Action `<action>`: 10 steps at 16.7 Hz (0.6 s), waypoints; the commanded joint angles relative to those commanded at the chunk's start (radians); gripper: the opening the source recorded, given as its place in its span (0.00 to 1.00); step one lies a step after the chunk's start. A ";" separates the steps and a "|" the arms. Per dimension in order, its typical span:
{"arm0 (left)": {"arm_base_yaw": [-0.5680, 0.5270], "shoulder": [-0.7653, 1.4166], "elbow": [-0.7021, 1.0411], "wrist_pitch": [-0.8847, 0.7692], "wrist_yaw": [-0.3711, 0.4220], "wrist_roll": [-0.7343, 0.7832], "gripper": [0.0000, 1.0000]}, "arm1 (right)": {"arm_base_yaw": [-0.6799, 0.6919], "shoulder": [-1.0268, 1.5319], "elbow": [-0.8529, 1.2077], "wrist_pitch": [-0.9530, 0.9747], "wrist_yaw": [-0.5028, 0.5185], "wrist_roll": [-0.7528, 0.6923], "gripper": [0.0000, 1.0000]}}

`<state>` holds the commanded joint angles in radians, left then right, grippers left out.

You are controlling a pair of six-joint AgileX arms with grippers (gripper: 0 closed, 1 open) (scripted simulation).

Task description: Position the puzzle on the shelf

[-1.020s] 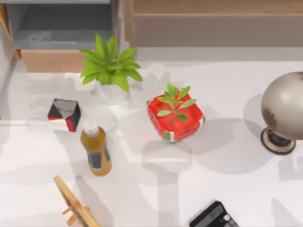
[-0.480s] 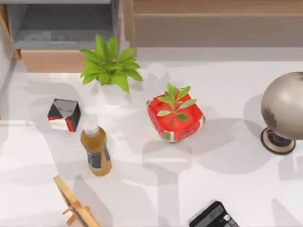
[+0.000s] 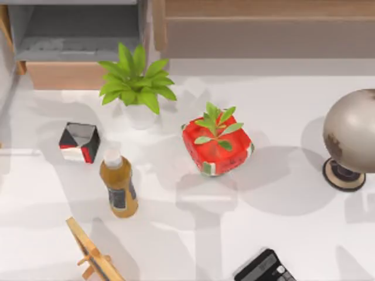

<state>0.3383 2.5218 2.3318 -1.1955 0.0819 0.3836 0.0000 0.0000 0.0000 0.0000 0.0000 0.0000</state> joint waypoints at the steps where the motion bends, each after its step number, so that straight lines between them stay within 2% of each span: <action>1: 0.000 0.000 0.000 0.000 0.000 0.000 0.55 | 0.000 0.000 0.000 0.000 0.000 0.000 1.00; 8: 0.000 0.000 0.000 0.000 0.000 0.000 0.02 | 0.000 0.000 0.000 0.000 0.000 0.000 1.00; 10: 0.000 0.000 0.000 0.000 0.000 0.000 0.00 | 0.000 0.000 0.000 0.000 0.000 0.000 1.00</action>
<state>0.3383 2.5218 2.3318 -1.1955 0.0819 0.3836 0.0000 0.0000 0.0000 0.0000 0.0000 0.0000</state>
